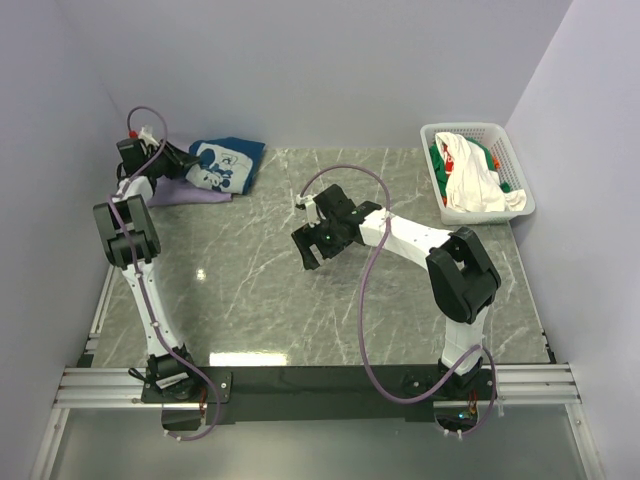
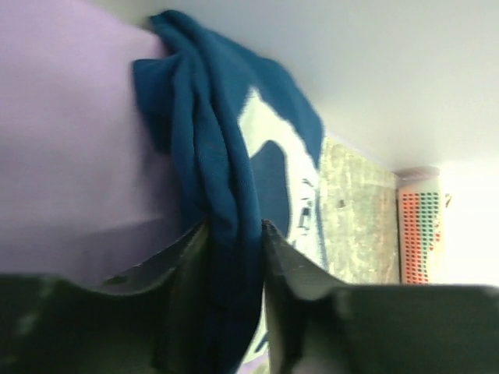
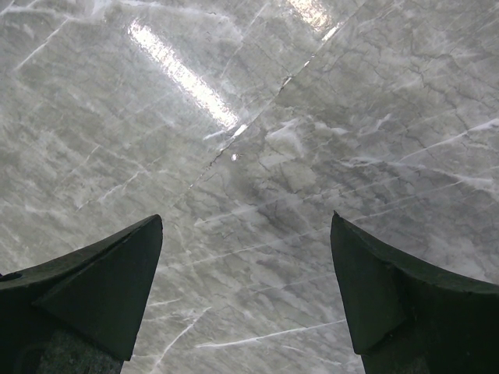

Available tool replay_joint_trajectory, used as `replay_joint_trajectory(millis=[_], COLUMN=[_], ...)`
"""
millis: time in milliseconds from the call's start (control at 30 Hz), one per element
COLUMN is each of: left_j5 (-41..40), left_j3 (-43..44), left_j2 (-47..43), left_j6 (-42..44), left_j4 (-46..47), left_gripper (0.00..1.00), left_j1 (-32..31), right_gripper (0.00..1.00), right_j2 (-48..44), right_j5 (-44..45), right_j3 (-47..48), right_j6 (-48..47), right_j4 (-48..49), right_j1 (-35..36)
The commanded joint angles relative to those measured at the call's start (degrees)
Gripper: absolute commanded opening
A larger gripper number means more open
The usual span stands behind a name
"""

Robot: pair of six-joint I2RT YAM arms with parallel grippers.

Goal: Fold and stack the t-shirts
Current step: Neatly place the folded tshirt to the corner

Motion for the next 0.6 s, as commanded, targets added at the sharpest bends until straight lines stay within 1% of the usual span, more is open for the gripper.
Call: replay_joint_trajectory(millis=[0,33,100,133,233,400,500,567], left_j5=[2.77,2.51,1.98,1.72,-0.13,-4.16,-5.22,-4.97], left_j3=[0.96,1.05,1.67,1.58,0.79,-3.43,-4.75,-7.02], left_j2=[-5.24,-5.24,-5.51,-5.86,-8.75,-14.29,-16.75,-18.50], left_j6=[-2.53,-2.62,-2.79,-2.71,-2.01,0.89,1.86,1.51], left_j4=[4.46,4.63,4.54,4.63,4.90,6.39,6.65,8.49], left_gripper=[0.35,0.27,0.18,0.12,0.01,0.01,0.01,0.01], left_j1=[-1.05,-1.06,-1.06,-1.06,-1.14,-0.97,-0.44,0.26], right_gripper=[0.94,0.94,0.94,0.94,0.94,0.94,0.94,0.94], right_j2=[0.18,0.18,0.10,0.10,0.01,0.10,0.10,0.10], right_j5=[-0.43,-0.43,-0.35,-0.43,-0.43,-0.52,-0.61,-0.70], right_j3=[1.88,1.88,1.79,1.70,1.70,1.96,1.96,1.88], right_j6=[-0.20,-0.20,-0.20,-0.20,-0.20,-0.12,-0.12,-0.12], right_j4=[0.32,0.41,0.41,0.41,0.59,0.41,0.50,0.41], right_j1=[0.68,0.68,0.68,0.68,0.68,0.68,0.86,0.86])
